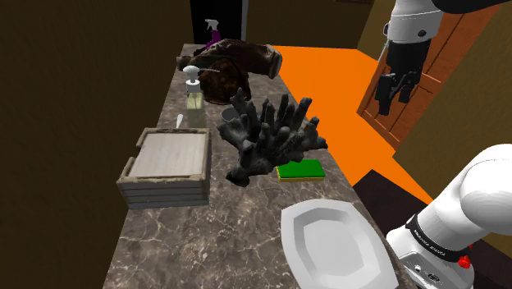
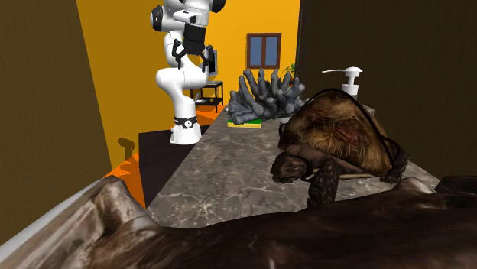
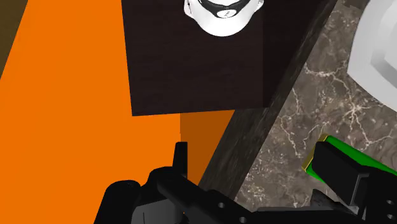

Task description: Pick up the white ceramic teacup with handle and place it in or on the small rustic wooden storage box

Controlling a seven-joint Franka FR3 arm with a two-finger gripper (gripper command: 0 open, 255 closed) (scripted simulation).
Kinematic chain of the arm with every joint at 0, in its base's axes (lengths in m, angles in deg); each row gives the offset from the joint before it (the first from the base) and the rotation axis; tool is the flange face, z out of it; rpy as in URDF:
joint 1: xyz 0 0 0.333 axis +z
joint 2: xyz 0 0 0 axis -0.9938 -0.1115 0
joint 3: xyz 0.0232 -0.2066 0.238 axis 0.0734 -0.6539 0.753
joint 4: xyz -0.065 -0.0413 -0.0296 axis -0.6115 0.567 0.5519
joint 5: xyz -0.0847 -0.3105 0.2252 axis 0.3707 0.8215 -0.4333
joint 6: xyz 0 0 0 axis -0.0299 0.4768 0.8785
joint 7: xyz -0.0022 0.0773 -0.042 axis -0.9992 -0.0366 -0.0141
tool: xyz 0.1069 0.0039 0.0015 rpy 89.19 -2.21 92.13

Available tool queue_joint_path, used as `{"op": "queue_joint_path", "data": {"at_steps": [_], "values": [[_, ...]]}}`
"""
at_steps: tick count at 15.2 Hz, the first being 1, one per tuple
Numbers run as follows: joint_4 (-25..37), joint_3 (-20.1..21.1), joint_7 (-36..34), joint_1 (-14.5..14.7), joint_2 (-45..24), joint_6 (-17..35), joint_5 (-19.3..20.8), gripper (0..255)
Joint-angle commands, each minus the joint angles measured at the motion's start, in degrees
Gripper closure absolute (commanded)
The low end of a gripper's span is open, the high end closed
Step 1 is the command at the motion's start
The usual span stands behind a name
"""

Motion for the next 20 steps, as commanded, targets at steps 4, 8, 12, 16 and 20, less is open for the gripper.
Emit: {"op": "queue_joint_path", "data": {"at_steps": [4, 8, 12, 16, 20], "values": [[1.09, 0.54, -0.54, 0.59, -5.42, 5.28, -1.16, 0], [3.57, 1.3, -1.05, 1.33, -13.0, 11.69, -2.49, 0], [7.17, 2.06, -1.42, 2.04, -20.8, 17.23, -3.57, 0], [11.84, 2.84, -1.69, 2.71, -28.67, 21.8, -4.4, 0], [17.56, 3.59, -1.92, 3.38, -36.54, 25.34, -4.95, 0]]}}
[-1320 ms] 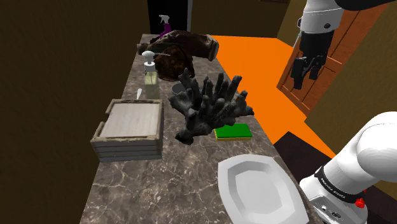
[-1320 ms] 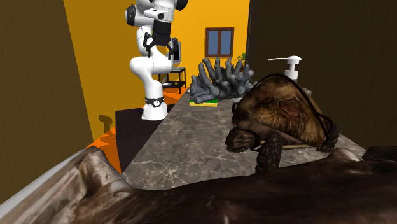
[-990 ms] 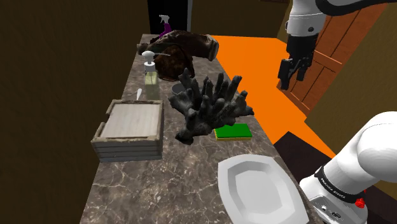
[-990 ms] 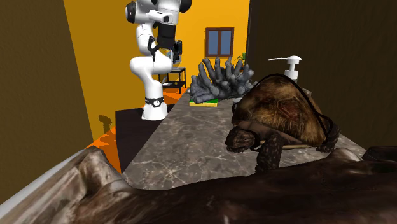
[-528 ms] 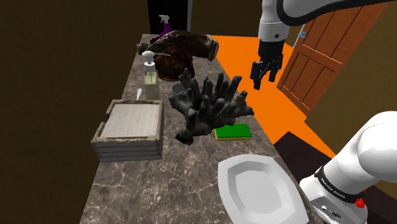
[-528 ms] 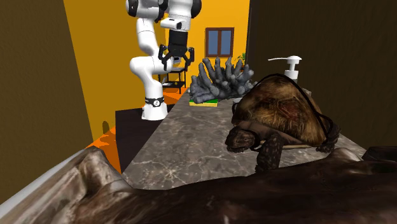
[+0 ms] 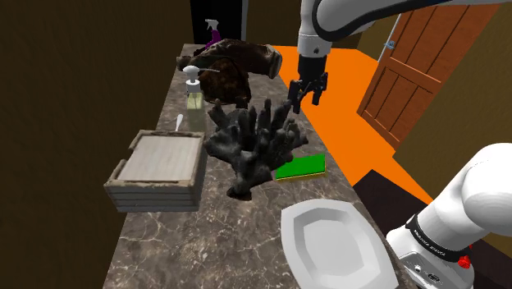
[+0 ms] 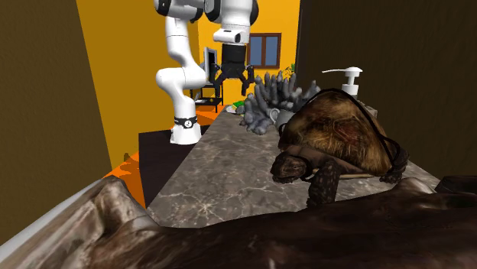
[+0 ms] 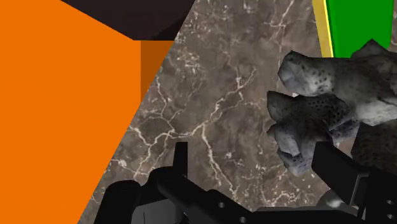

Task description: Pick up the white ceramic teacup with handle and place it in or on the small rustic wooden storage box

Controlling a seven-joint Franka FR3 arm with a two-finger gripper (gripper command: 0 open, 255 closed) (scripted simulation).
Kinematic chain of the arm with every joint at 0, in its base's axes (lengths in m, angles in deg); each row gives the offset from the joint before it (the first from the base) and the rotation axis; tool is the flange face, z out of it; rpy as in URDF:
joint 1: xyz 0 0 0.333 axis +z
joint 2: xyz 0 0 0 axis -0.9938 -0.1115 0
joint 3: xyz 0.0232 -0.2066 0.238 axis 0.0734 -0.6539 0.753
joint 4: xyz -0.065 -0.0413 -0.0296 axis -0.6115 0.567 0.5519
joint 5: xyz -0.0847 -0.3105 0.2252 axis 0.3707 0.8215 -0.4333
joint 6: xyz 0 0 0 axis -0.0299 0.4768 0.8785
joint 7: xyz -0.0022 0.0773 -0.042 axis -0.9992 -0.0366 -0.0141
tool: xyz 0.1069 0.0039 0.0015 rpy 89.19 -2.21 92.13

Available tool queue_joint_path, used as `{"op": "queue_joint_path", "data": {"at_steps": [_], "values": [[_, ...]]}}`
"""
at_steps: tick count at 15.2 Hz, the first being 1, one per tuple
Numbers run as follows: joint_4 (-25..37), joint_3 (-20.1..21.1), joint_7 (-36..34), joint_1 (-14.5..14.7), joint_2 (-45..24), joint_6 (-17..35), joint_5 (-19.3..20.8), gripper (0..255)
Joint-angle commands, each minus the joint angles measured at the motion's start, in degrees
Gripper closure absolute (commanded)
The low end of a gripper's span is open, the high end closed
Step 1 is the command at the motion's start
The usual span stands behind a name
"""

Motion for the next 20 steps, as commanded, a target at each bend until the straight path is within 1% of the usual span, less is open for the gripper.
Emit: {"op": "queue_joint_path", "data": {"at_steps": [1, 8, 15, 20], "values": [[2.83, 0.62, -0.3, 0.54, -4.27, 2.01, -0.34, 0], [15.89, 1.72, -0.7, 1.94, -18.1, 5.25, -0.55, 0], [32.19, 2.65, -1.07, 3.6, -31.92, 5.14, -0.08, 0], [29.7, 2.63, -1.13, 3.72, -32.88, 8.6, 0.03, 0]]}}
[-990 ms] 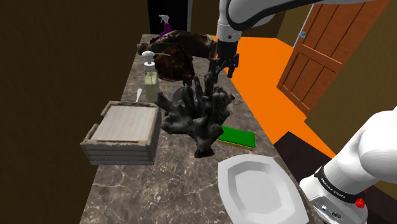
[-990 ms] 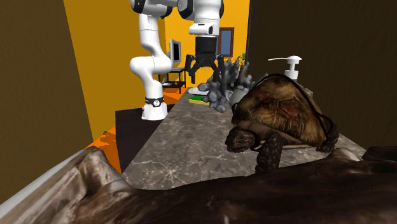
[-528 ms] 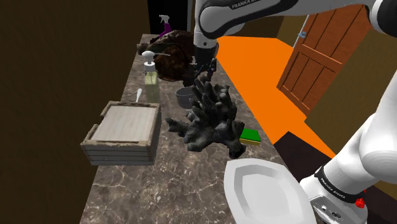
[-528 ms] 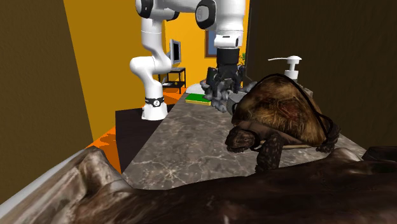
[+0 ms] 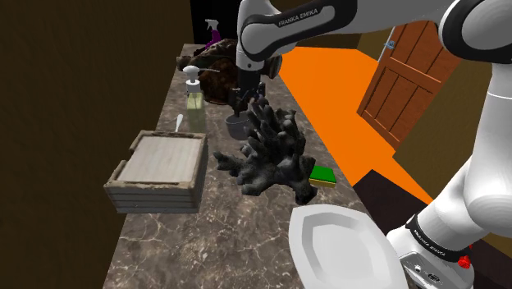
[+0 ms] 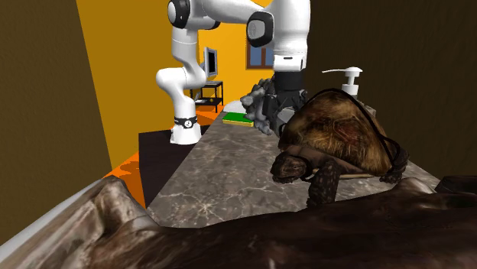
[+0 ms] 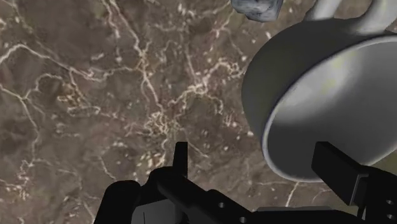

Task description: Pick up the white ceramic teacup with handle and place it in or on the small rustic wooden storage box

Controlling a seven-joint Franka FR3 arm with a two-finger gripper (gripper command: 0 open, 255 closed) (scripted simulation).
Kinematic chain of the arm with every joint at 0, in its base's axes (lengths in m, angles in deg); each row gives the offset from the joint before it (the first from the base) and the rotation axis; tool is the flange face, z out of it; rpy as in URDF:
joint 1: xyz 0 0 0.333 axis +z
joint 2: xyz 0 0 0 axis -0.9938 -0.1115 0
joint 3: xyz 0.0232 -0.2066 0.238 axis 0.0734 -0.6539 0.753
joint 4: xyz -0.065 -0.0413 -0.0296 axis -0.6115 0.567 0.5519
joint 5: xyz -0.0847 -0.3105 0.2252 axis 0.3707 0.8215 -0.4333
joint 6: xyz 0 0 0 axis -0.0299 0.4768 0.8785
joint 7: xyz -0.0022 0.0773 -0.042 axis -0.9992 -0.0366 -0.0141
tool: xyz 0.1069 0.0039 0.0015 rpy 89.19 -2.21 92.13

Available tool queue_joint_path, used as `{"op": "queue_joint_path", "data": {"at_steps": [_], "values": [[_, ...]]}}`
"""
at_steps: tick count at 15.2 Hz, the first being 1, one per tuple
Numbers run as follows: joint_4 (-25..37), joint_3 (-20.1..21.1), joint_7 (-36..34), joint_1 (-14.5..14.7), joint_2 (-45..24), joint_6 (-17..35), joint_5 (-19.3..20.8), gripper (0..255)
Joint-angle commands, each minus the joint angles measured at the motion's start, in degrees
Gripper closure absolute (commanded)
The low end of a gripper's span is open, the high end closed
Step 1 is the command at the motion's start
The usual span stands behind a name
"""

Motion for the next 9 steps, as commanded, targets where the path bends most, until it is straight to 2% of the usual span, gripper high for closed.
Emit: {"op": "queue_joint_path", "data": {"at_steps": [1, 9], "values": [[-0.69, -0.05, 0.08, -0.02, -0.56, 1.27, 0.06, 0], [-1.37, -0.06, 0.06, 0.03, -0.94, 2.33, 0.1, 0]]}}
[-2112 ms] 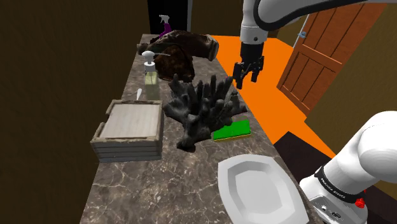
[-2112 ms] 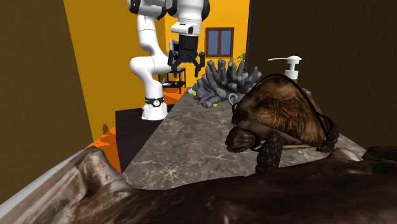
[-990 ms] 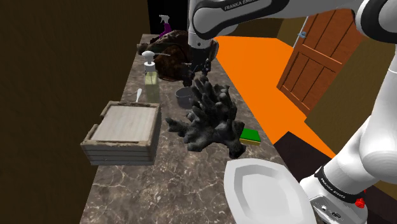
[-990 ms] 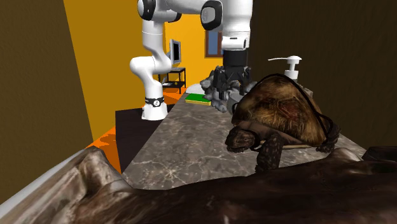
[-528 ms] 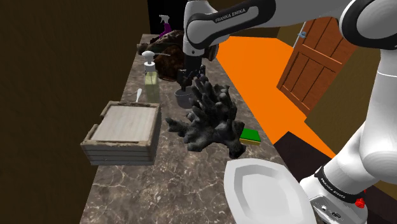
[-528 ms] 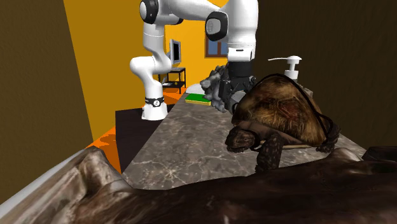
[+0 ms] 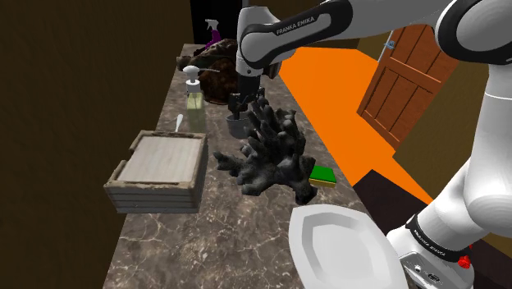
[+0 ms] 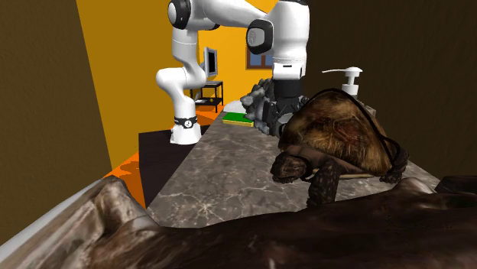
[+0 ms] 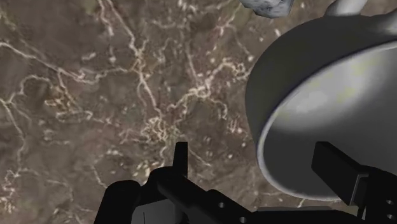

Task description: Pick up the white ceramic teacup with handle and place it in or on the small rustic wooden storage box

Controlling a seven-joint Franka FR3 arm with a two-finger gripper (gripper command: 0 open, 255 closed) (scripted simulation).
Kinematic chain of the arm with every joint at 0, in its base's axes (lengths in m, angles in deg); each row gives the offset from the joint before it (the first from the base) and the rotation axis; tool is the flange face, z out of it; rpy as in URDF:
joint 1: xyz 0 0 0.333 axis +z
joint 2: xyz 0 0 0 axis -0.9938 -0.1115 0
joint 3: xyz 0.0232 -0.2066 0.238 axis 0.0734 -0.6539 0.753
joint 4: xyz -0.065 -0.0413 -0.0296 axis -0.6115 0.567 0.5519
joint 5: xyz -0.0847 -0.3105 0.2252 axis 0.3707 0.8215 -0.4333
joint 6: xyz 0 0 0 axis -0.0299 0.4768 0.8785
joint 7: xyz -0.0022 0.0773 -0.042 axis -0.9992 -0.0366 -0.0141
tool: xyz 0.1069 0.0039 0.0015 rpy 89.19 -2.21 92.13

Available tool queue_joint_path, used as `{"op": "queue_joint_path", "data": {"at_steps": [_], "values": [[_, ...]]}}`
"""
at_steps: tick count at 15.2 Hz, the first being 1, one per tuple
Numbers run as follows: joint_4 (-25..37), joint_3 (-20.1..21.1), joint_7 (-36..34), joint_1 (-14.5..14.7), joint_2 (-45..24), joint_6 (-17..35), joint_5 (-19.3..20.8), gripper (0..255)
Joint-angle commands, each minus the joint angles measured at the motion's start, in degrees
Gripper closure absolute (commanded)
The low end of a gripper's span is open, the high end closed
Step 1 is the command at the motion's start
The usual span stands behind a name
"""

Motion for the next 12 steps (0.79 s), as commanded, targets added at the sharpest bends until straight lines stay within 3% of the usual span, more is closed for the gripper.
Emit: {"op": "queue_joint_path", "data": {"at_steps": [1, 2, 12], "values": [[-0.02, 0.0, 0.0, 0.0, 0.0, 0.02, 0.0, 0], [-0.02, 0.0, 0.0, 0.0, 0.0, 0.02, 0.0, 255], [0.36, 0.01, -0.01, -0.01, 0.28, -0.63, -0.03, 255]]}}
